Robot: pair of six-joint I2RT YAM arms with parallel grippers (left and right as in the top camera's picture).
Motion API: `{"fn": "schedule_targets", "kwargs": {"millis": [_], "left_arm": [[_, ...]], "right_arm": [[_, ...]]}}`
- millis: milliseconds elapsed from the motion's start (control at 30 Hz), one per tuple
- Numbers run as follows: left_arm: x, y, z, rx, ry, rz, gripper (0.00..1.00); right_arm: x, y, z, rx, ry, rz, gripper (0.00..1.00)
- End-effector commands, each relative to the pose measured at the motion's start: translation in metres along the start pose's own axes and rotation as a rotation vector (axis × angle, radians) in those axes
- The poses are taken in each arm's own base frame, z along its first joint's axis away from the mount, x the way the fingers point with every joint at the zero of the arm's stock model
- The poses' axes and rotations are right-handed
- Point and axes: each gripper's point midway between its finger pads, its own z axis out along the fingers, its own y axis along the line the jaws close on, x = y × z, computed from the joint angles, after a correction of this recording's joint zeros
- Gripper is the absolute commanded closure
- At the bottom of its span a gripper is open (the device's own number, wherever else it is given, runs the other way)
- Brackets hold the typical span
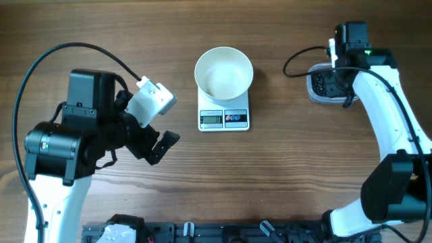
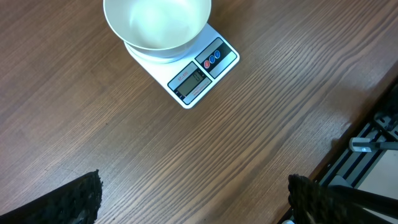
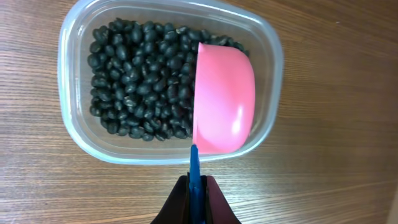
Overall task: Scoop item into bowl and weigh 150g on scale
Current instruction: 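Lower the pink scoop with the right gripper into the black beans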
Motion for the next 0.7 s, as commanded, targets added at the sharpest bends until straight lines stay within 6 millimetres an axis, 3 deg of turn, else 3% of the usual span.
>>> {"fn": "schedule_targets", "kwargs": {"millis": [0,133,667], "left_arm": [[-0.005,0.0,-0.006,-0.003,-0.022,0.013,0.0],[-0.005,0.0,-0.006,-0.004,-0.023,0.013,0.0],[-0.005,0.0,-0.005,-0.003,-0.023,0.013,0.0]], "right_arm": [[0.003,0.019,0.019,-0.083,0.037,-0.017,0.96],[0.001,0.03,0.022,-0.142,0.032,-0.012,0.96],[0.004,0.026,0.026,-0.327,0.017,0.097,0.96]]}}
